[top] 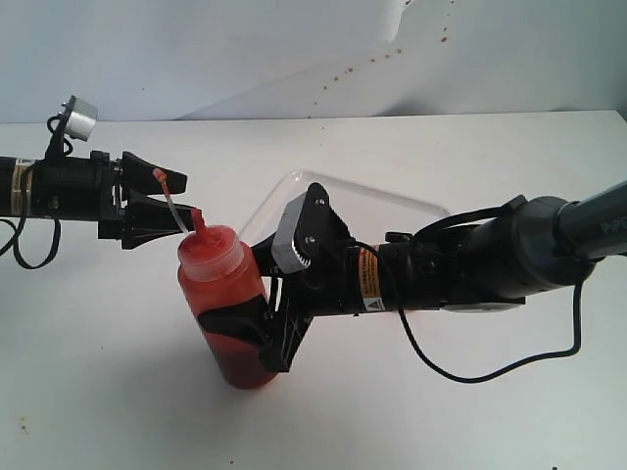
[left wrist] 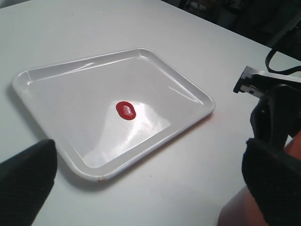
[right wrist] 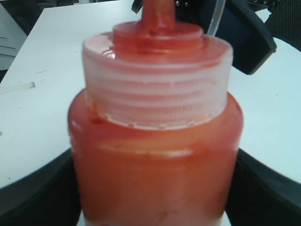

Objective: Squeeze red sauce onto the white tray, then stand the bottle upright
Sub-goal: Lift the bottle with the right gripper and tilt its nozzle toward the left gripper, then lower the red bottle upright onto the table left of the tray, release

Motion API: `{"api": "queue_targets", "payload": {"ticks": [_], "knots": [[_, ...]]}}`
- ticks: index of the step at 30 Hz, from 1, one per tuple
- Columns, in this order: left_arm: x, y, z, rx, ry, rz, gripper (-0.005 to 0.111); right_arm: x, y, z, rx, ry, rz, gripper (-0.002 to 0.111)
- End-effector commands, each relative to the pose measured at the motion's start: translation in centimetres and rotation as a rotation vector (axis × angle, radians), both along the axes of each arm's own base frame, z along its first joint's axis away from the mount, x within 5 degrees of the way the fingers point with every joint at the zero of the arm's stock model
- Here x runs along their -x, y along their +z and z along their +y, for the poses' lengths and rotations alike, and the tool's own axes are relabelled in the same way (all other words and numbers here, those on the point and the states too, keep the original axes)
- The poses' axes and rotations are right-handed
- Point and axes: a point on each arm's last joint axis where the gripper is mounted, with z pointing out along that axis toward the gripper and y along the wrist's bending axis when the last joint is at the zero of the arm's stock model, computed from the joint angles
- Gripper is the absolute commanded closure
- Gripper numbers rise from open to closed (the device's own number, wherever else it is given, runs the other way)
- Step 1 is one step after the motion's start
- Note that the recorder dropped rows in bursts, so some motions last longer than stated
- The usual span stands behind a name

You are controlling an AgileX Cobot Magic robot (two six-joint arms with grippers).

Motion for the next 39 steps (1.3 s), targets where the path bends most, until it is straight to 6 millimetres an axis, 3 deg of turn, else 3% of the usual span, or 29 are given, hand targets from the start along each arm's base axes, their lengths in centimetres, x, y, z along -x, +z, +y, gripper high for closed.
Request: {"api": "queue_targets", "payload": {"ticks": [1, 11, 16, 27, 32, 39], "knots": [[0.0, 0.4, -0.3, 0.012, -0.008, -0.002, 0.002, 0.2, 0.5, 0.1, -0.027, 0.011, -0.001, 0.04], [0.0, 0.4, -0.3, 0.012, -0.008, -0.002, 0.002, 0.2, 0.5, 0.1, -0.027, 0.011, -0.001, 0.017], [0.0, 0.4, -0.3, 0.012, -0.008, -0.002, 0.002, 0.5, 1.0, 0.1, -0.024, 0.047, -0.024, 0.015], [0.0, 0.4, -0.3, 0.012, -0.008, -0.002, 0.002, 1.2, 5.7, 0.0, -0.132, 0.079, -0.099, 0.015], [0.0, 0.4, -0.3, 0.014, -0.006, -0.004, 0.002, 1.5, 7.9, 0.0, -0.265, 0.079, -0.112, 0.015], [0.0, 0.4, -0.3, 0.017, -0.003, -0.004, 0.002, 1.0, 11.1, -0.6, -0.396, -0.028, -0.164, 0.016]]}}
